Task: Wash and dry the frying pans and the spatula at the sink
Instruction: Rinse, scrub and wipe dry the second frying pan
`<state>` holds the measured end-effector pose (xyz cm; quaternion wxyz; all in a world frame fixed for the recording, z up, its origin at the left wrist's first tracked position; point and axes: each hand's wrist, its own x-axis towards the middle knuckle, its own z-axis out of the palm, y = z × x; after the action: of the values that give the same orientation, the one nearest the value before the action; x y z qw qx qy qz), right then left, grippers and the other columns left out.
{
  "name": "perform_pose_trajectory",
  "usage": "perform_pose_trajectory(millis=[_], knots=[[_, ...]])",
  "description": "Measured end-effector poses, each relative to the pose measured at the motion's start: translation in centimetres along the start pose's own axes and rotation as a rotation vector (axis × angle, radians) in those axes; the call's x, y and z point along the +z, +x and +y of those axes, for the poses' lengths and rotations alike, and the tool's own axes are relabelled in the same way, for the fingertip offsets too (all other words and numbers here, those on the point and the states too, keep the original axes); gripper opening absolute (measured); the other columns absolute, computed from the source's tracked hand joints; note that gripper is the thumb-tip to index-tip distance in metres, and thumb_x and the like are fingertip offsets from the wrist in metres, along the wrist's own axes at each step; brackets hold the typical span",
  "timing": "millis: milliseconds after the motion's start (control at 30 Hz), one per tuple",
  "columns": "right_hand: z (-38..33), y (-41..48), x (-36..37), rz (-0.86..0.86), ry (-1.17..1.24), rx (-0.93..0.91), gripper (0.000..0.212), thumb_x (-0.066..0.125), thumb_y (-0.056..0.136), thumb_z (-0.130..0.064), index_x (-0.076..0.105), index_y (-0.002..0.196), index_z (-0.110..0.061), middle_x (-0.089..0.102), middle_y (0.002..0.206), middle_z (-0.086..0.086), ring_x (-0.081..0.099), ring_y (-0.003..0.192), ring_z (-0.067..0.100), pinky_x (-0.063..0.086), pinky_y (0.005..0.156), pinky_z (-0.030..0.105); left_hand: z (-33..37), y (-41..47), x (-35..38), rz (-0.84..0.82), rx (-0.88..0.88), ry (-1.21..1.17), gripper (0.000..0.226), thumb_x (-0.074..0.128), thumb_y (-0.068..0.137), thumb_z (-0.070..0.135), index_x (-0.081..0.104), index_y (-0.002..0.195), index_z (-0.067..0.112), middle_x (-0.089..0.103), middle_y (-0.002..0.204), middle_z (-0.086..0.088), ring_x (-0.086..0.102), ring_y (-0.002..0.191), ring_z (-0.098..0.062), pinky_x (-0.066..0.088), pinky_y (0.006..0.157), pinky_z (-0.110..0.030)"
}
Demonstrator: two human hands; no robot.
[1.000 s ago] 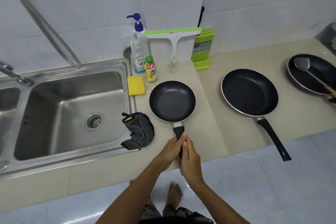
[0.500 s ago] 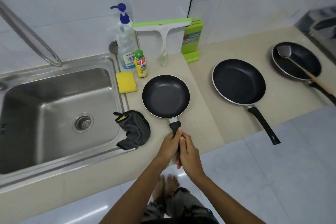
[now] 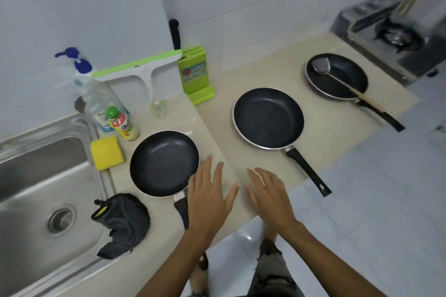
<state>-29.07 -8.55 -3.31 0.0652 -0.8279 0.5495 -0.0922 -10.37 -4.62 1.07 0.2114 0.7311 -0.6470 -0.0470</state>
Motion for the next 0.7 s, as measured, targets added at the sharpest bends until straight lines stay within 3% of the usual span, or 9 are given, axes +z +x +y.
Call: perform_pose_trajectory(millis=[133, 233, 333, 400, 467, 500, 567, 633, 700], knots=[[10.1, 3.3, -0.7, 0.006, -0.087, 0.068, 0.058, 0.039, 0.101, -0.054, 0.057, 0.138, -0.014, 0.063, 0.134, 0.012, 0.063, 0.119, 0.031, 0.054, 0.096, 0.042, 8.9, 5.5, 5.6, -0.204, 0.021, -0.019, 0.08, 0.029, 0.097, 0.073, 0.046, 0.149, 0.016, 0.044, 0.158, -0.01, 0.046, 0.143, -0.028, 0.042, 0.111, -0.046], [16.6, 4.6, -1.0, -0.056, 0.003, 0.144, 0.055, 0.065, 0.094, -0.045, 0.056, 0.138, -0.013, 0.064, 0.13, 0.014, 0.064, 0.113, 0.033, 0.056, 0.091, 0.042, 14.4, 7.6, 10.7, -0.378, -0.073, -0.16, 0.086, 0.017, 0.096, 0.075, 0.045, 0.149, 0.014, 0.056, 0.147, -0.009, 0.057, 0.132, -0.027, 0.046, 0.107, -0.043], [20.5, 4.9, 0.2, -0.256, 0.317, 0.324, 0.055, 0.049, 0.1, -0.054, 0.041, 0.148, -0.029, 0.06, 0.134, 0.003, 0.061, 0.117, 0.026, 0.055, 0.096, 0.045, 18.9, 9.3, 13.7, -0.636, -0.318, -0.398, 0.066, 0.032, 0.102, 0.06, 0.041, 0.149, 0.014, 0.064, 0.132, -0.008, 0.065, 0.115, -0.027, 0.048, 0.098, -0.033], [22.0, 5.3, 1.5, -0.392, 0.621, 0.457, 0.056, 0.036, 0.099, -0.068, 0.031, 0.15, -0.043, 0.06, 0.138, -0.005, 0.062, 0.12, 0.02, 0.054, 0.101, 0.045, 20.5, 11.1, 15.9, -0.759, -0.558, -0.506, 0.049, 0.037, 0.107, 0.045, 0.052, 0.135, 0.008, 0.065, 0.118, -0.01, 0.063, 0.105, -0.026, 0.045, 0.091, -0.028], [22.4, 5.7, 1.9, -0.519, 0.857, 0.557, 0.059, 0.042, 0.098, -0.066, 0.022, 0.151, -0.05, 0.064, 0.133, -0.002, 0.068, 0.112, 0.021, 0.059, 0.094, 0.042, 20.7, 12.4, 18.0, -0.754, -0.751, -0.58, 0.048, 0.038, 0.108, 0.04, 0.068, 0.109, 0.002, 0.066, 0.098, -0.009, 0.061, 0.09, -0.023, 0.048, 0.087, -0.032], [22.2, 5.9, 1.8, -0.563, 0.933, 0.59, 0.062, 0.046, 0.099, -0.059, 0.016, 0.153, -0.051, 0.067, 0.122, -0.003, 0.072, 0.1, 0.02, 0.062, 0.083, 0.037, 20.6, 12.8, 18.6, -0.726, -0.827, -0.615, 0.048, 0.042, 0.107, 0.037, 0.072, 0.096, 0.001, 0.068, 0.09, -0.01, 0.062, 0.084, -0.023, 0.049, 0.083, -0.035], [22.0, 6.7, 1.4, -0.61, 0.993, 0.584, 0.063, 0.047, 0.104, -0.046, 0.012, 0.157, -0.045, 0.065, 0.108, -0.01, 0.072, 0.086, 0.016, 0.061, 0.069, 0.025, 20.5, 13.3, 19.7, -0.641, -1.005, -0.739, 0.039, 0.05, 0.104, 0.026, 0.071, 0.078, 0.005, 0.071, 0.08, -0.012, 0.064, 0.074, -0.024, 0.052, 0.075, -0.038], [21.8, 7.0, 1.4, -0.606, 0.988, 0.595, 0.063, 0.045, 0.105, -0.042, 0.015, 0.16, -0.037, 0.062, 0.114, -0.007, 0.07, 0.096, 0.017, 0.061, 0.08, 0.029, 20.4, 13.7, 20.1, -0.574, -1.161, -0.876, 0.029, 0.054, 0.102, 0.016, 0.07, 0.077, 0.011, 0.071, 0.08, -0.008, 0.066, 0.074, -0.022, 0.054, 0.068, -0.033], [21.7, 6.9, 1.7, -0.567, 0.942, 0.597, 0.065, 0.043, 0.1, -0.051, 0.02, 0.16, -0.038, 0.062, 0.131, 0.001, 0.066, 0.114, 0.024, 0.056, 0.098, 0.038, 20.6, 13.9, 20.2, -0.554, -1.262, -0.999, 0.018, 0.056, 0.102, 0.015, 0.071, 0.093, 0.009, 0.073, 0.092, -0.008, 0.069, 0.086, -0.024, 0.057, 0.072, -0.031]])
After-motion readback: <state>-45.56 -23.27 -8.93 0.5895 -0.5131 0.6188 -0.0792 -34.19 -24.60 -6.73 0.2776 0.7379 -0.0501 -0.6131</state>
